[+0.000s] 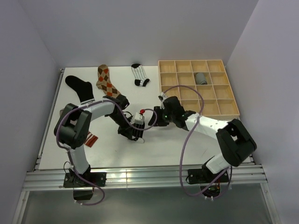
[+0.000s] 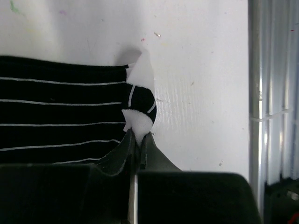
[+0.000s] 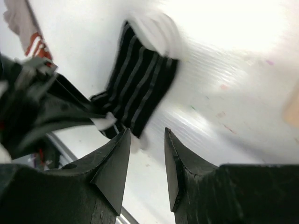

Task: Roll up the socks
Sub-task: Roll the sock at the center of the board.

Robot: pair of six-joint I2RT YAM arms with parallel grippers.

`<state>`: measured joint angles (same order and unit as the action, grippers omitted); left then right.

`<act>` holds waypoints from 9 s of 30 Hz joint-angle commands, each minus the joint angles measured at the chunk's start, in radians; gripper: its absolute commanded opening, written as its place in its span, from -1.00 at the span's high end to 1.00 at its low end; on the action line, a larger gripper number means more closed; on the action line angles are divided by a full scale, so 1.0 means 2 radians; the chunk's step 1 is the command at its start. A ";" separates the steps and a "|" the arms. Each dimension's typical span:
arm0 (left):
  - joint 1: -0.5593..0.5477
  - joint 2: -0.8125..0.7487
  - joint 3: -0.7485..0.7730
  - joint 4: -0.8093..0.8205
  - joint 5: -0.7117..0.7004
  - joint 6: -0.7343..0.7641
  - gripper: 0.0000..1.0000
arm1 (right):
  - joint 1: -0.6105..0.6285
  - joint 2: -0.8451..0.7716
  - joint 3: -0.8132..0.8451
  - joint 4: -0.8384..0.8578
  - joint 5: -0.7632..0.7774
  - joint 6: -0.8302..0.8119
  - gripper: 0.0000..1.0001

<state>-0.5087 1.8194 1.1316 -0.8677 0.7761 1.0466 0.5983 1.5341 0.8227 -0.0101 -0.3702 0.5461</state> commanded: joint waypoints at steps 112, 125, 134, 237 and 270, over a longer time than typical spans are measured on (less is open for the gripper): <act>-0.102 -0.190 -0.263 0.444 -0.200 -0.046 0.04 | -0.007 0.321 0.254 -0.190 -0.279 -0.096 0.78; -0.104 -0.124 -0.196 0.336 -0.194 -0.036 0.64 | -0.008 0.312 0.242 -0.178 -0.274 -0.091 0.77; -0.098 -0.117 -0.151 0.202 -0.118 -0.035 0.99 | -0.008 0.203 0.155 -0.089 -0.182 -0.052 0.13; -0.049 -0.292 -0.300 0.429 -0.201 -0.104 -0.13 | 0.006 0.267 0.185 -0.119 -0.254 -0.104 0.75; -0.121 -0.123 -0.179 0.287 -0.174 -0.074 0.24 | -0.002 0.276 0.190 -0.142 -0.260 -0.116 0.77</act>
<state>-0.7448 1.5257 0.7406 -0.1646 0.3569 0.8715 0.5983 2.0769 1.2053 -0.2676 -0.9173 0.3454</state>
